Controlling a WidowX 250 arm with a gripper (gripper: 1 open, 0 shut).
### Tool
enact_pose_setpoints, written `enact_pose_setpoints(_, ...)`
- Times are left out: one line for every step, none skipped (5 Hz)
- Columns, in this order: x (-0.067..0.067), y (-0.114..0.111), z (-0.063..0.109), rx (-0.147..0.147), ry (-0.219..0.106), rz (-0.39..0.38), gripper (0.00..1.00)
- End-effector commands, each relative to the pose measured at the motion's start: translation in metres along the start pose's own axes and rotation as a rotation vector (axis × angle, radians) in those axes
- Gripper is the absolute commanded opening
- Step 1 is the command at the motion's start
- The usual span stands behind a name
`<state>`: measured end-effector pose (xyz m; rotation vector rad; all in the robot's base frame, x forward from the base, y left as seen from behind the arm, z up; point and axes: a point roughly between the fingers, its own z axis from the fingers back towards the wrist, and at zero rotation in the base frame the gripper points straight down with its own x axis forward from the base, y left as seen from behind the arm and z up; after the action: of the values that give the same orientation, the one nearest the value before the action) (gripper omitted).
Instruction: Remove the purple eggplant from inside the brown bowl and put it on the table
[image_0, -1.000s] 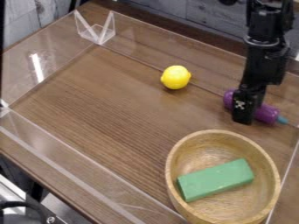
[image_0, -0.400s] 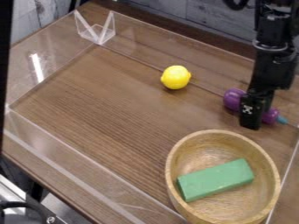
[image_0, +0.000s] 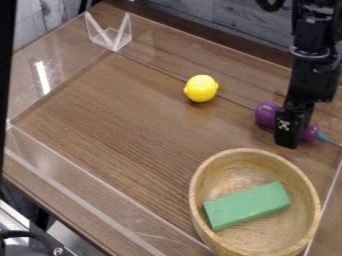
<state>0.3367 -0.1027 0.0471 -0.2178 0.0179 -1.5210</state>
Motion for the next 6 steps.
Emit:
enact_pose_setpoints(-0.0024,0.0119,0.0119,0.055,-0.020,0.016,1.00)
enact_pose_setpoints(-0.0036,0.0131,0.0103,0.053,-0.023,0.024,1.00)
enact_pose_setpoints(-0.0047,0.0142,0.0088,0.052,-0.025,0.032,1.00)
enact_pose_setpoints(-0.0048,0.0152,0.0085,0.053,-0.027,0.039,1.00)
enact_pose_setpoints(-0.0048,0.0162,0.0083,0.055,-0.028,0.045,1.00)
enact_pose_setpoints(-0.0049,0.0173,0.0079,0.057,-0.030,0.052,1.00)
